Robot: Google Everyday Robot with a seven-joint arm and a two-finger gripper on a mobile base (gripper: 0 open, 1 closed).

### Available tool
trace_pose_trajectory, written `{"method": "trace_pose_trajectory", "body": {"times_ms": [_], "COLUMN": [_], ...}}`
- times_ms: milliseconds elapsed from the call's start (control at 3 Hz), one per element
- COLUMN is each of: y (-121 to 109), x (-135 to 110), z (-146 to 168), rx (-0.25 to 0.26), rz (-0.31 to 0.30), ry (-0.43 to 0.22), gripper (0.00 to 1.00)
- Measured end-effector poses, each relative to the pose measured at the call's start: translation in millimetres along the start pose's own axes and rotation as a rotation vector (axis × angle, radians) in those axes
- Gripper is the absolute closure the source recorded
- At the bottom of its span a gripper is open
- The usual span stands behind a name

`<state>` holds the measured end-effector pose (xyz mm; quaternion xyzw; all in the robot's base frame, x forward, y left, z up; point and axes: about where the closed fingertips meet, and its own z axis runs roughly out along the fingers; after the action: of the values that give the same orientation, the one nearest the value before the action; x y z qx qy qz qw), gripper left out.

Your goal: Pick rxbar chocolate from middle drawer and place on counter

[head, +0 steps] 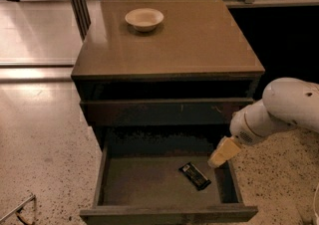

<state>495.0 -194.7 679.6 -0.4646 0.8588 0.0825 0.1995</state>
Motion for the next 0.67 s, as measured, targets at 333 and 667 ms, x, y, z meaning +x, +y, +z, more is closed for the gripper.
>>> {"method": "trace_pose_trajectory", "body": {"times_ms": [333, 667], "y": [19.9, 25.8], "x": [32.4, 41.6], "z": [70.6, 90.2], "rx": [-0.099, -0.135], "rz": [0.055, 0.067], "ry": [-0.062, -0.059], "gripper": [0.00, 0.00]}}
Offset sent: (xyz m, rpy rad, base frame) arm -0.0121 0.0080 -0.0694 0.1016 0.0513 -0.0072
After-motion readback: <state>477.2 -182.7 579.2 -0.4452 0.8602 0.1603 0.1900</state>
